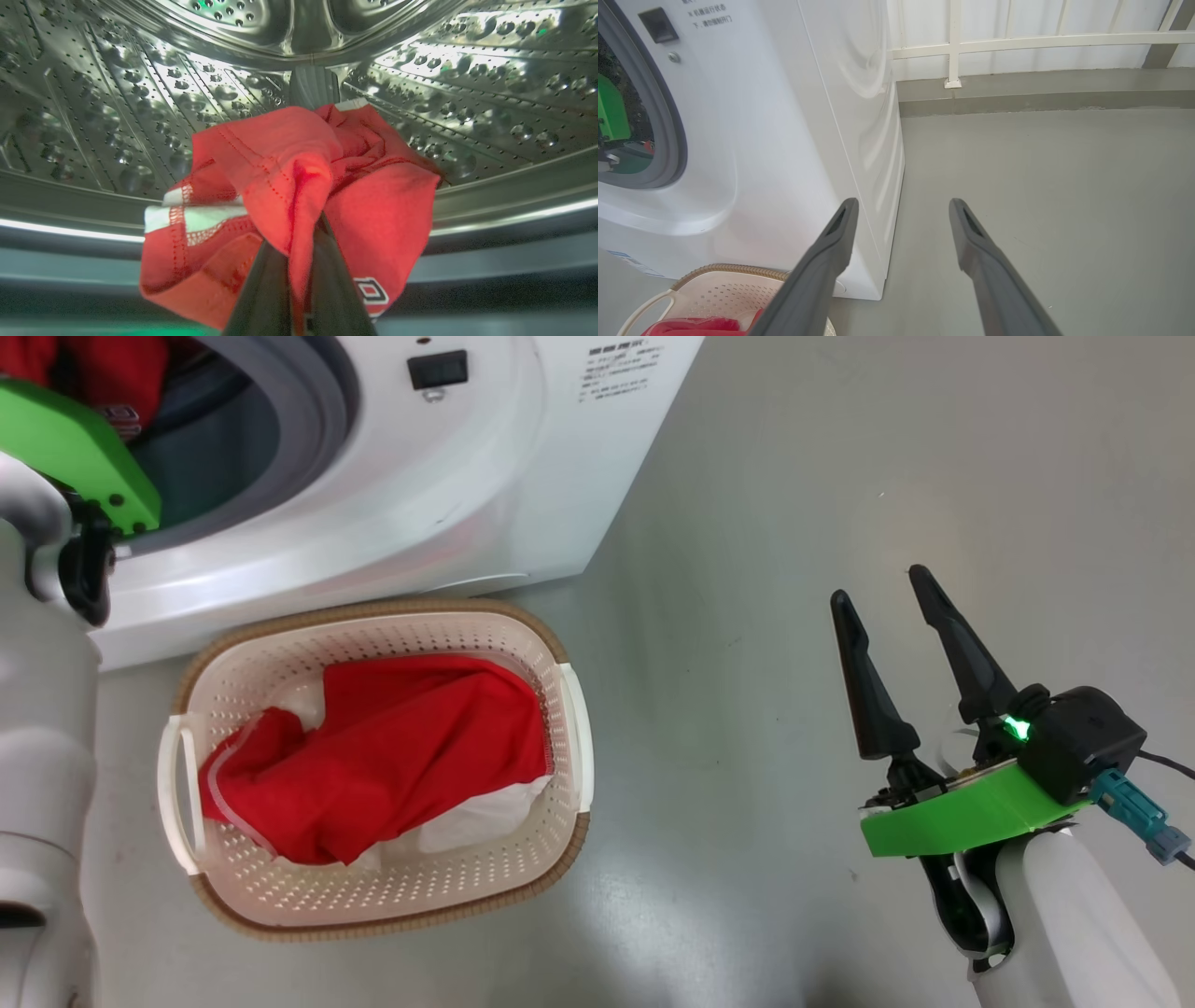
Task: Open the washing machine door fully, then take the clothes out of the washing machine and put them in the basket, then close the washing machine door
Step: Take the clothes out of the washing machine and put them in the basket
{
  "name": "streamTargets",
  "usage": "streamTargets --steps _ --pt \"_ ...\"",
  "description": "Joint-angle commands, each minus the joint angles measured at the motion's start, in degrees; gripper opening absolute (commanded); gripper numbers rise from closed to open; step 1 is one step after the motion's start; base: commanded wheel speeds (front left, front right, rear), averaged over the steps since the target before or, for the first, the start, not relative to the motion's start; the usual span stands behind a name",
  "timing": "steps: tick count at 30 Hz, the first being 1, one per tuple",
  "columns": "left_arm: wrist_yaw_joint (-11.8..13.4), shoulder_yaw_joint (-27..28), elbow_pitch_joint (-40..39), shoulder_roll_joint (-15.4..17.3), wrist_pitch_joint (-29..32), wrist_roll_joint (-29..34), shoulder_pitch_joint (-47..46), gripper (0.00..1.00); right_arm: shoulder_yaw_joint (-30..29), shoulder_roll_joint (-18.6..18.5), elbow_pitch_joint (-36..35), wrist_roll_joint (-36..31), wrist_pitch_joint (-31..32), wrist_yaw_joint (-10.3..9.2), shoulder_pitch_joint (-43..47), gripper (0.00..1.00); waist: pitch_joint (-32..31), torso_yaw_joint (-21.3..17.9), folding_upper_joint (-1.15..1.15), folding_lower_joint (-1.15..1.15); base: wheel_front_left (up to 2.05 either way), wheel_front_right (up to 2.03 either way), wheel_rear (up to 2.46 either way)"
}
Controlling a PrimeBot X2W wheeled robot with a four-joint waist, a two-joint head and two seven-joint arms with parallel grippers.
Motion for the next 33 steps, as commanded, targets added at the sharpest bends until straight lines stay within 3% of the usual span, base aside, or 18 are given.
streamTargets --steps 1,9,18,33 --pt "-0.4 0.6 -1.3 3.1 -1.3 -0.5 0.1 0.0 1.2 -0.1 -1.0 0.2 -0.4 0.36 0.0 1.0 -0.2 0.2 0.0 0.0 0.0 0.0 0.0" --pt "-1.3 0.7 -1.9 3.2 -9.2 -1.3 3.1 0.0 1.2 -0.1 -0.3 -0.4 -0.4 0.36 0.5 1.0 -2.4 1.2 0.0 0.0 0.0 0.0 0.0" --pt "-3.2 1.7 -6.6 2.5 -12.9 -3.1 9.0 0.0 0.9 -0.1 0.4 -1.2 -0.4 0.36 2.1 1.0 -6.4 2.3 0.0 0.0 0.0 0.0 0.0" --pt "-1.5 6.4 -33.9 -0.5 -13.1 -0.6 30.0 0.0 0.1 -0.1 1.2 -1.3 -0.4 0.36 5.1 1.0 -14.9 4.1 0.0 0.0 0.0 0.0 0.0"
